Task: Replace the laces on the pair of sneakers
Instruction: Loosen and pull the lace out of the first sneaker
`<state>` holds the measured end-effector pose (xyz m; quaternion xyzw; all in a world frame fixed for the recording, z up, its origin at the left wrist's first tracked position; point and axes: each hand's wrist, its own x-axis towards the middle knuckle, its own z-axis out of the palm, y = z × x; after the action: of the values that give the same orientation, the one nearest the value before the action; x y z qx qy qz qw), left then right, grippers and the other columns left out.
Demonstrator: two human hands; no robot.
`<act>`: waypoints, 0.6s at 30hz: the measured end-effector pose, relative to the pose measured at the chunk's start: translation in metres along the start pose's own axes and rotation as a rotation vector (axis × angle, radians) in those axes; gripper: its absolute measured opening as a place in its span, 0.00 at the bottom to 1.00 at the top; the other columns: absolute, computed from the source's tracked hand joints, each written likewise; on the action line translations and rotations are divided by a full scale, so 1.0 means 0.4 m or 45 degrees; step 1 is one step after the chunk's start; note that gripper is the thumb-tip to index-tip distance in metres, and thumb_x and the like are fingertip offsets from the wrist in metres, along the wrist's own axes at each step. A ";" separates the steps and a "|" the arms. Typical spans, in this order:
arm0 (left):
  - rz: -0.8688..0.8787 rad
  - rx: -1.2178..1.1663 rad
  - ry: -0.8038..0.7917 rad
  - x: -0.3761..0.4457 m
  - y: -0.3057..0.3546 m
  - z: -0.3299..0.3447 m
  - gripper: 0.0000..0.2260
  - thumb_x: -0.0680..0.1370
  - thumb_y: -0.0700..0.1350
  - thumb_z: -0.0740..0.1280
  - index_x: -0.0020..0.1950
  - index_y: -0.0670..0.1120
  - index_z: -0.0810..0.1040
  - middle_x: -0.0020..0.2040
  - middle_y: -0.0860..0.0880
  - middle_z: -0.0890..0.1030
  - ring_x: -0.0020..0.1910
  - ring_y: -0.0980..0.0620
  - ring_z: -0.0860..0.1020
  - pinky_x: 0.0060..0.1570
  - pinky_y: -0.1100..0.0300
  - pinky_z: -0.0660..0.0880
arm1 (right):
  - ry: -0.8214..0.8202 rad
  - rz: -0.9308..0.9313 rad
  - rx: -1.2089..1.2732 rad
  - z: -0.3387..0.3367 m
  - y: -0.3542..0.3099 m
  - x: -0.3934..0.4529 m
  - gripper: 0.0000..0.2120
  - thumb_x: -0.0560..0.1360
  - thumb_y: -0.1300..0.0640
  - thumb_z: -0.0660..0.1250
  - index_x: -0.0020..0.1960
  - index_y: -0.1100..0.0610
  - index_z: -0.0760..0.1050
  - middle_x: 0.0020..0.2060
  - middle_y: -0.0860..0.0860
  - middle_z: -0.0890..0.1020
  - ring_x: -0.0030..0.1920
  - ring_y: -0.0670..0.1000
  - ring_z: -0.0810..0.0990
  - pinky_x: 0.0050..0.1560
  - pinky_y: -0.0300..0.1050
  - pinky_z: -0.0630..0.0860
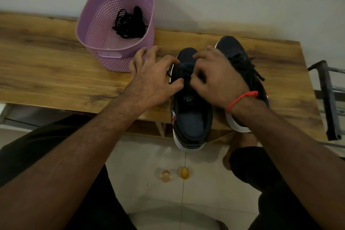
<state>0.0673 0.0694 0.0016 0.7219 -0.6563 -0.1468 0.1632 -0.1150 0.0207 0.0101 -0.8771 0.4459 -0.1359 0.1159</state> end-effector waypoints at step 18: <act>-0.001 0.001 -0.005 -0.001 0.002 0.001 0.24 0.73 0.61 0.70 0.68 0.60 0.74 0.78 0.49 0.60 0.78 0.41 0.51 0.75 0.39 0.51 | -0.070 -0.021 -0.132 0.024 -0.014 -0.008 0.13 0.77 0.49 0.63 0.53 0.56 0.77 0.66 0.55 0.74 0.73 0.59 0.63 0.75 0.57 0.59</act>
<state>0.0665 0.0696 0.0014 0.7219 -0.6564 -0.1477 0.1616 -0.1094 0.0273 0.0026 -0.8890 0.4418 -0.0893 0.0812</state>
